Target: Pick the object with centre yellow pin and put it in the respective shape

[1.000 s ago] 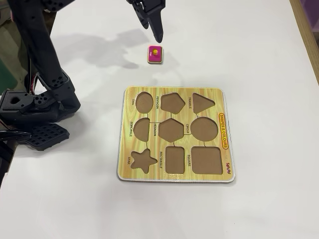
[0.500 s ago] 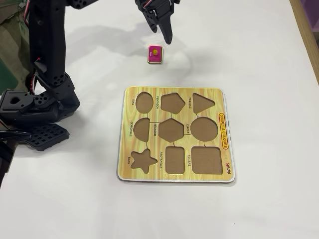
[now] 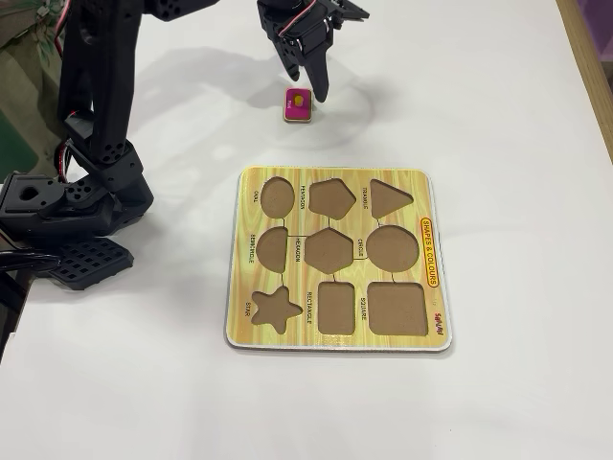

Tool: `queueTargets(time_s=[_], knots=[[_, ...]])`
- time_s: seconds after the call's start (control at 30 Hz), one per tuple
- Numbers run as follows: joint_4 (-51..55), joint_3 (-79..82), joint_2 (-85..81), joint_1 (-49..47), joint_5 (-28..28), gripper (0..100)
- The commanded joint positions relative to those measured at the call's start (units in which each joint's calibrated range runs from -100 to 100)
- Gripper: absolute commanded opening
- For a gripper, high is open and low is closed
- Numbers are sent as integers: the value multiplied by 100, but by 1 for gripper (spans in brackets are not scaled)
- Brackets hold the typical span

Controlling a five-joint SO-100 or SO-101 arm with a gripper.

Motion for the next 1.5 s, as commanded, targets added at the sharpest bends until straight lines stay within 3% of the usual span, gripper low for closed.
queueTargets(time_s=[0.0, 0.3, 1.47], knots=[[30, -18, -105, -32, 20, 22], [946, 0, -180, 76, 15, 22], [868, -63, -96, 349, -11, 22]])
